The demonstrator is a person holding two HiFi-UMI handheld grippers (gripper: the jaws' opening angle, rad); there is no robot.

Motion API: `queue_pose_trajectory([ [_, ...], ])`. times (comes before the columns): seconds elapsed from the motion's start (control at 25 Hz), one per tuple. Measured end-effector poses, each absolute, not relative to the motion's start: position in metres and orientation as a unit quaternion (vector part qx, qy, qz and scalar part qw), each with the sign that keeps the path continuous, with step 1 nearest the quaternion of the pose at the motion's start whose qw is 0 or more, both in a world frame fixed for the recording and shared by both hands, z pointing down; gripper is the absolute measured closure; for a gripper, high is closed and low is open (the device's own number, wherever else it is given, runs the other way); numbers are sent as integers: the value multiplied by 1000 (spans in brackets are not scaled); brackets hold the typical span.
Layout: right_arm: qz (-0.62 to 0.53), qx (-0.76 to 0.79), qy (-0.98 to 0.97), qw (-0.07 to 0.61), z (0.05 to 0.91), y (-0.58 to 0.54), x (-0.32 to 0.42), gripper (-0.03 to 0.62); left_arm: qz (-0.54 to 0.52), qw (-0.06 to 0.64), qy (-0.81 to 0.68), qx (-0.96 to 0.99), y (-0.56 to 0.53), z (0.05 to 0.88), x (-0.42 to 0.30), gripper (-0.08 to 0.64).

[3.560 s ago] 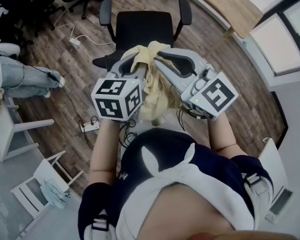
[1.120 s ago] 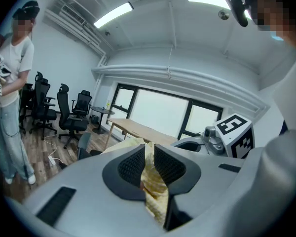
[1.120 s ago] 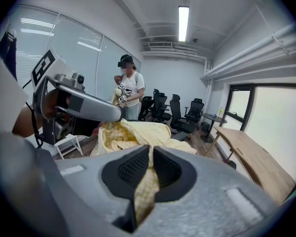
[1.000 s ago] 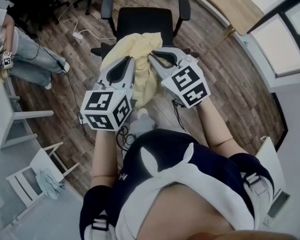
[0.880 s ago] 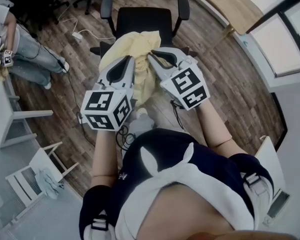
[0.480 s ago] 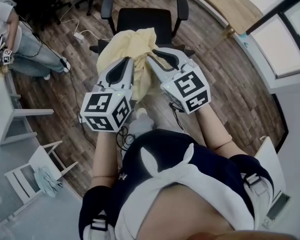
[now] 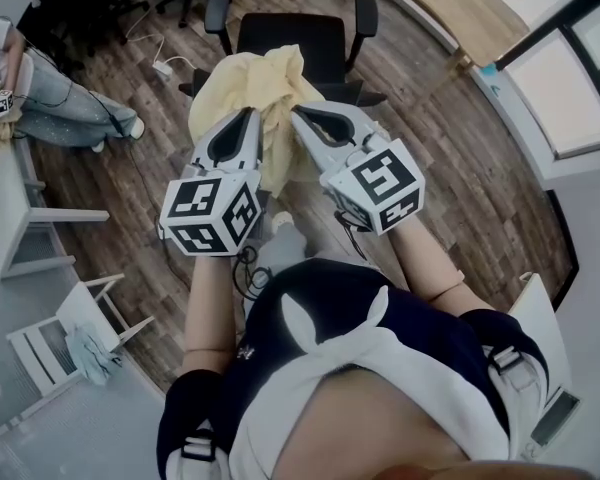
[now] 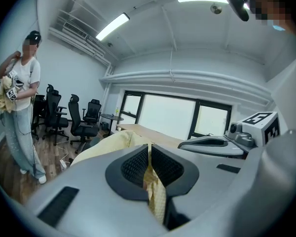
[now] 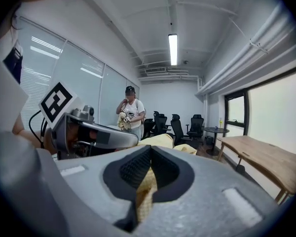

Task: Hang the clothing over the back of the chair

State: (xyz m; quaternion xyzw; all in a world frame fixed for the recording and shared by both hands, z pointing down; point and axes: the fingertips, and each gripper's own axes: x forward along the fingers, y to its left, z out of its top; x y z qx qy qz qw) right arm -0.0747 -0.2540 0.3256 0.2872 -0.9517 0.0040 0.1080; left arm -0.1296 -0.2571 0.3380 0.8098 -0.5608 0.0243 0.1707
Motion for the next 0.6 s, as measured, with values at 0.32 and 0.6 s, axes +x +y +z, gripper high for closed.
queue_pose_trajectory([
  [0.32,27,264,-960,93,330,-241,-77,594,16,172,-569,804,-251,337,-125,534],
  [0.6,19,256,-962,97,328,-248,-93,594,0,173,-560,810,-256,331,-125,532],
])
